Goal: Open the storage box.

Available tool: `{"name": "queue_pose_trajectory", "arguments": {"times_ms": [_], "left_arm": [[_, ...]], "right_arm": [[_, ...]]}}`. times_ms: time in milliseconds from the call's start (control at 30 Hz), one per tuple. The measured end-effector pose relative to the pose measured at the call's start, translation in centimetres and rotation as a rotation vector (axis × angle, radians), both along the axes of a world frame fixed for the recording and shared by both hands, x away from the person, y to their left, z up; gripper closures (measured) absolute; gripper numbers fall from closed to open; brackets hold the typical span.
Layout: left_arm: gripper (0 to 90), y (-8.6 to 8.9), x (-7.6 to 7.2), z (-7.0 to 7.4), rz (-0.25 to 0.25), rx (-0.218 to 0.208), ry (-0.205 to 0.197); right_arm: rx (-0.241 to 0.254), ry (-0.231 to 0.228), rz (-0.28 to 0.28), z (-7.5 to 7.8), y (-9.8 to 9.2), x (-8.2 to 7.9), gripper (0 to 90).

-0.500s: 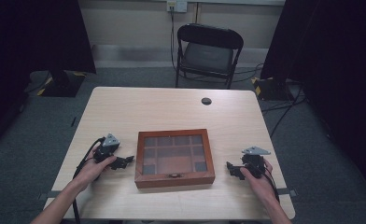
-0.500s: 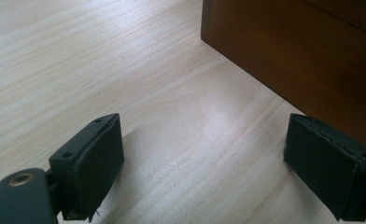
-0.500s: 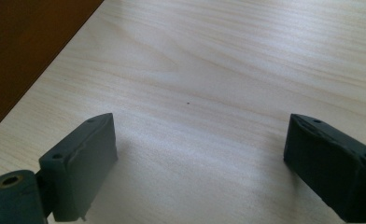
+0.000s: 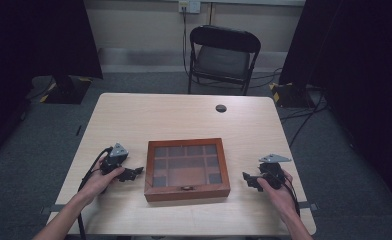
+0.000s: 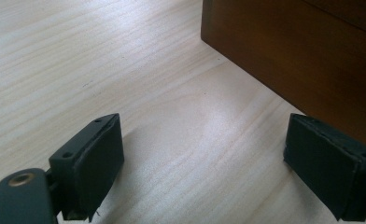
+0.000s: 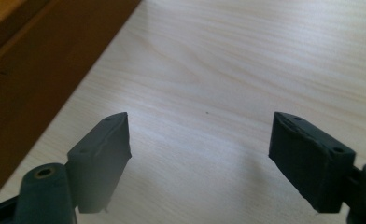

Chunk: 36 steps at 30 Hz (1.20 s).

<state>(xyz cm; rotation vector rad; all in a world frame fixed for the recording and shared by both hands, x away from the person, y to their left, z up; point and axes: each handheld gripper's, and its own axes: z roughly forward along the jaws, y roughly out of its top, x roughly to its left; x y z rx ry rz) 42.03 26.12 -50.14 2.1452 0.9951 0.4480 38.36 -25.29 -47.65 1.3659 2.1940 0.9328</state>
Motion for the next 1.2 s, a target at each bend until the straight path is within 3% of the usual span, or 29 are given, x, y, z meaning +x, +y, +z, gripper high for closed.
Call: {"name": "queue_pose_trajectory", "arguments": {"times_ms": [33, 200, 333, 633, 900, 1200], "left_arm": [[11.4, 0.0, 0.0, 0.0, 0.0, 0.0, 0.0], [11.3, 0.0, 0.0, 0.0, 0.0, 0.0, 0.0], [11.4, 0.0, 0.0, 0.0, 0.0, 0.0, 0.0], [11.4, 0.0, 0.0, 0.0, 0.0, 0.0, 0.0], [11.2, 0.0, 0.0, 0.0, 0.001, -0.004, 0.002], [10.0, 0.0, 0.1, 0.0, -0.003, 0.005, 0.003]], "right_arm": [[0.022, -0.01, 0.012, 0.4, 0.2, -0.2, 20.6], [0.04, -0.031, 0.062, 1.5, 1.0, -0.6, 24.4], [0.114, -0.05, 0.124, 2.9, 1.5, -1.1, 29.0], [0.146, -0.042, 0.219, 4.7, 2.5, -2.1, 38.3], [0.217, -0.029, 0.307, 6.2, 3.5, -2.8, 46.9], [0.231, -0.013, 0.411, 6.7, 5.4, -3.4, 56.3]]}}
